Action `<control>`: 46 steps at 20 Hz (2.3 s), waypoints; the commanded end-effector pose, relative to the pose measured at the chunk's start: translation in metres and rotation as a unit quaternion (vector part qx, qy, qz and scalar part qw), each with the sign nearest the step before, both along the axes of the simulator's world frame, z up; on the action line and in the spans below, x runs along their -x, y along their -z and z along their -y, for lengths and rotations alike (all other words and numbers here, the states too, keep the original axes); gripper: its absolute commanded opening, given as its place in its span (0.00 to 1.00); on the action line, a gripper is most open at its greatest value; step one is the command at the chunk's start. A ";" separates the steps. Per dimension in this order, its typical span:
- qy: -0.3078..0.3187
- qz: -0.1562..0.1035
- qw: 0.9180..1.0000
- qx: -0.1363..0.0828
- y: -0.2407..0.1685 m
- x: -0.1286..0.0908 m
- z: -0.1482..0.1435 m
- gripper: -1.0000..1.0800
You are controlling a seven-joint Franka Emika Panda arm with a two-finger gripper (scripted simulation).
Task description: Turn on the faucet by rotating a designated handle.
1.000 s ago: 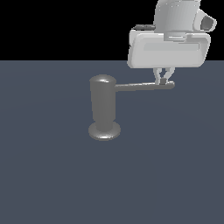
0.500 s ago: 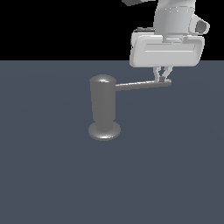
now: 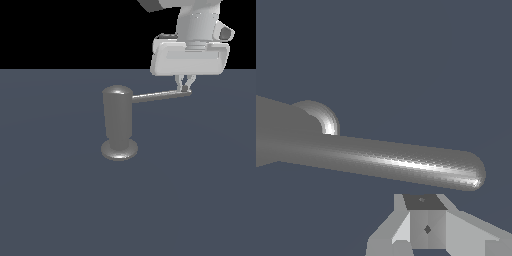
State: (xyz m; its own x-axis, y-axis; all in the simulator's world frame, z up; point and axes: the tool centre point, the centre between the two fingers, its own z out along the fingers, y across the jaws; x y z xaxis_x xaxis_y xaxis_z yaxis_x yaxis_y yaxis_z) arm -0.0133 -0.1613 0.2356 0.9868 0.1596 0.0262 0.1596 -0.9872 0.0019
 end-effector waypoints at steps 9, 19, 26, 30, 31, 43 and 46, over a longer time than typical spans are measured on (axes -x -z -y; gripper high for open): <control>-0.002 -0.002 1.000 -0.001 0.002 -0.026 -0.010 0.00; 0.002 -0.004 1.000 0.000 0.004 -0.056 -0.015 0.00; 0.005 -0.006 1.000 0.000 0.006 -0.076 -0.018 0.00; 0.007 -0.007 1.000 0.000 0.008 -0.087 -0.020 0.00; 0.007 -0.007 1.000 0.000 0.008 -0.090 -0.021 0.00; 0.011 -0.010 1.000 0.000 0.011 -0.121 -0.026 0.00; 0.012 -0.011 1.000 0.000 0.012 -0.128 -0.027 0.00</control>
State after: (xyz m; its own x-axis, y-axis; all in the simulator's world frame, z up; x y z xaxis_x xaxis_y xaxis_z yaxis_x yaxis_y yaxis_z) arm 0.1105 -0.1348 0.2356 0.9903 0.1381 0.0147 0.1381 -0.9904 0.0004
